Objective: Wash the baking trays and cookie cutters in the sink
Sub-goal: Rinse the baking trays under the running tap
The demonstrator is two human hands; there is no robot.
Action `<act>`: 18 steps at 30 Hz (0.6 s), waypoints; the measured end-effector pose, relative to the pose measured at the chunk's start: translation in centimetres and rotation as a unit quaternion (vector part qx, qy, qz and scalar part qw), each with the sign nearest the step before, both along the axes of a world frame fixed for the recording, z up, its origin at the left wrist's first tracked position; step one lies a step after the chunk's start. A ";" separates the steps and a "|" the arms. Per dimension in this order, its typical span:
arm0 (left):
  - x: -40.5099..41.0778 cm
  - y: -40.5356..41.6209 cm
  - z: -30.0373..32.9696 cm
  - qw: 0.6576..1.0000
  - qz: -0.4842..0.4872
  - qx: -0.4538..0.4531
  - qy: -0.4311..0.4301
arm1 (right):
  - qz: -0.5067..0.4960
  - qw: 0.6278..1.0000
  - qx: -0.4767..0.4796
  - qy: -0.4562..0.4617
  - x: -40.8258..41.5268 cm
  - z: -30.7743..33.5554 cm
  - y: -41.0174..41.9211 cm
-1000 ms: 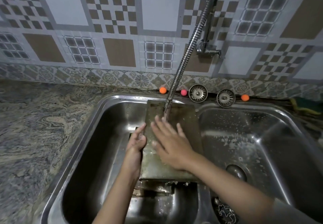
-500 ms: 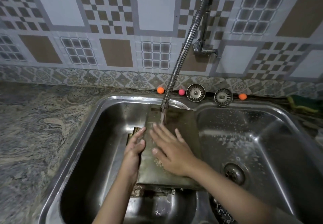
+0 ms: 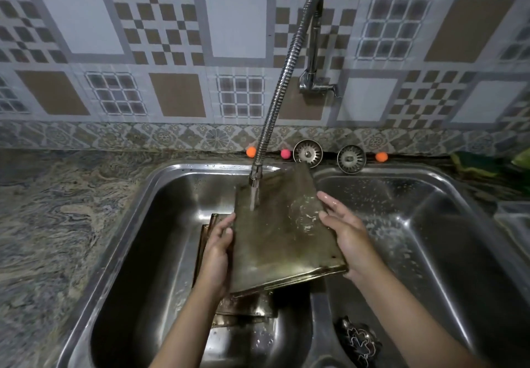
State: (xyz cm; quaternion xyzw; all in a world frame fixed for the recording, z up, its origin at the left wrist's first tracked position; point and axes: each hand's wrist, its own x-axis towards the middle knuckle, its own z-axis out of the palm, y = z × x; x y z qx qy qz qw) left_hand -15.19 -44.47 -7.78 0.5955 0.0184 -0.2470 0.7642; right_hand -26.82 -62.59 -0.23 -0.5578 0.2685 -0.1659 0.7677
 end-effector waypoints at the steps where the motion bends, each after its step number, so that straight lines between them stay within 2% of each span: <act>1: 0.0 -0.3 -0.4 1.000 -0.008 0.004 0.016 | -0.015 1.000 -0.004 -0.011 -0.2 1.2 -0.6; 4: 0.6 -0.3 -2.0 0.992 -0.055 0.110 0.011 | -0.050 0.995 -0.086 -0.021 -1.5 5.0 -2.9; 7: 0.8 0.3 -3.5 0.966 -0.075 0.249 -0.005 | -0.065 0.986 -0.151 -0.020 -3.3 7.8 -5.8; 10: 3.1 1.8 -9.2 0.924 -0.096 0.370 -0.014 | -0.068 0.957 -0.272 0.068 -4.2 7.9 -7.7; 13: 7.5 3.5 -20.2 0.867 -0.119 0.483 -0.036 | -0.026 0.905 -0.388 0.175 -4.3 5.0 -7.7; 18: 7.0 3.8 -18.8 0.814 -0.137 0.560 -0.068 | 0.034 0.879 -0.383 0.281 -3.8 -4.6 -6.7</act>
